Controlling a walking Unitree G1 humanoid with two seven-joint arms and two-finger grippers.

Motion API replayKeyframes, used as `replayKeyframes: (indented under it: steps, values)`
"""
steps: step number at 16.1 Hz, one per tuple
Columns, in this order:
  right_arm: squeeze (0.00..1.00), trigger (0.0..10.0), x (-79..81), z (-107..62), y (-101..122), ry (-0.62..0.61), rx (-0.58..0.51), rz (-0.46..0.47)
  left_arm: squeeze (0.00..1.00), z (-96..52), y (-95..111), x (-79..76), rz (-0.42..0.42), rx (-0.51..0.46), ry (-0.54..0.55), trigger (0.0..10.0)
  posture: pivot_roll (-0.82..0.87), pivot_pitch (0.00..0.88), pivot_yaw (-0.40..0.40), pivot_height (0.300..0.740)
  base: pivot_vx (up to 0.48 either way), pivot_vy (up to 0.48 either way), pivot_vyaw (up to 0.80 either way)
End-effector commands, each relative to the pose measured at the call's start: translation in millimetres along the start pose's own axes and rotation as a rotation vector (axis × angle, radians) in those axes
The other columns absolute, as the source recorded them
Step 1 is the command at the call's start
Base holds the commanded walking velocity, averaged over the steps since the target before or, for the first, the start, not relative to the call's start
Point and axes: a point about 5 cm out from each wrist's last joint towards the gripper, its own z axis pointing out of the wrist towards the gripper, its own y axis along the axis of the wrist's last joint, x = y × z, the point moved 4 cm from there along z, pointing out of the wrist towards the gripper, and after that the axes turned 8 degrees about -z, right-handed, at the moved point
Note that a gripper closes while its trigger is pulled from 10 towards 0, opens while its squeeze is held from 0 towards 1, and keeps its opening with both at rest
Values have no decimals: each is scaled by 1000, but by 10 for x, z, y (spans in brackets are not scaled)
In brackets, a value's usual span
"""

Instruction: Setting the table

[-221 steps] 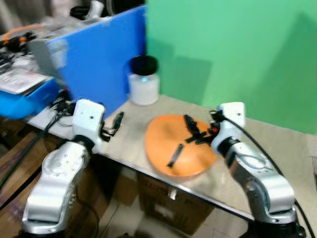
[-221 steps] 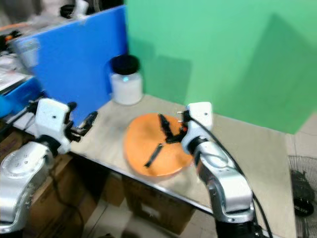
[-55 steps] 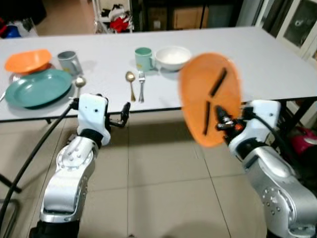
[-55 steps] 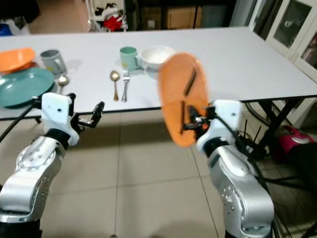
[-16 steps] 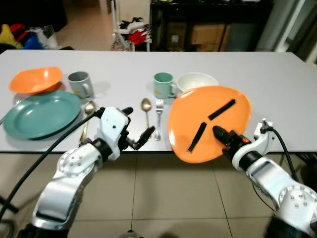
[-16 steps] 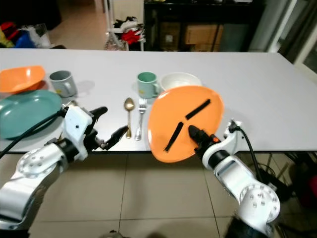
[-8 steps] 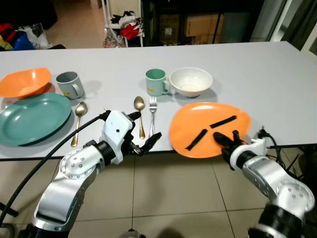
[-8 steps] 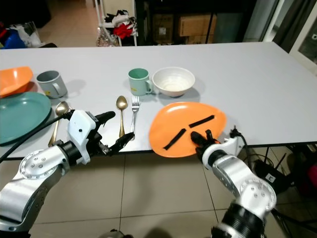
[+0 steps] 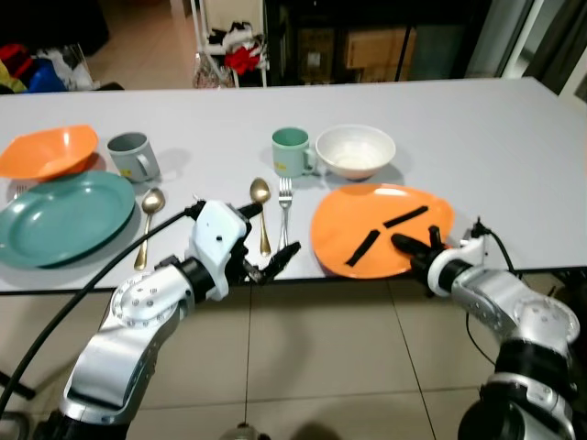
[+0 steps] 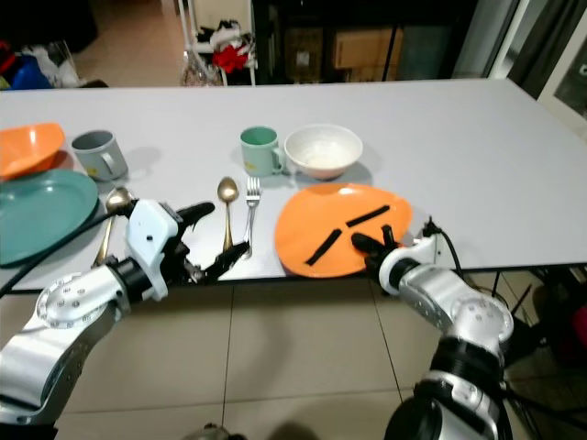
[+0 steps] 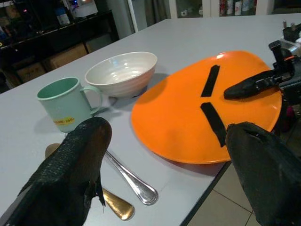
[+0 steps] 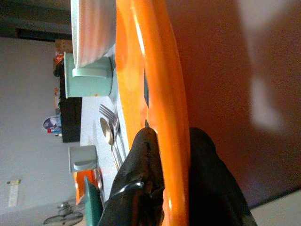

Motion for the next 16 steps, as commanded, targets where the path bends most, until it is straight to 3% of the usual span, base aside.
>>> replayKeyframes:
  steps: [1,6,12,15,16]
  values:
    - [0,10000,-6,73,-67,-25,48,-32,0,19,3,-21,17,6,-16,10000,87,0,45,740,0,0,0]
    - [0,10000,-6,288,-157,-50,72,-63,0,32,2,-18,19,5,-19,10000,91,0,47,740,0,0,0]
    - [0,10000,13,475,-73,-69,-3,-64,0,30,10,-11,29,6,-20,10000,101,0,48,740,0,0,0]
    - [0,10000,-68,492,-15,-89,-40,-6,0,33,22,9,36,4,-17,10000,110,0,47,740,0,0,0]
    - [55,10000,-95,487,8,-82,-54,34,0,36,24,7,36,3,-17,10000,111,0,46,740,0,0,0]
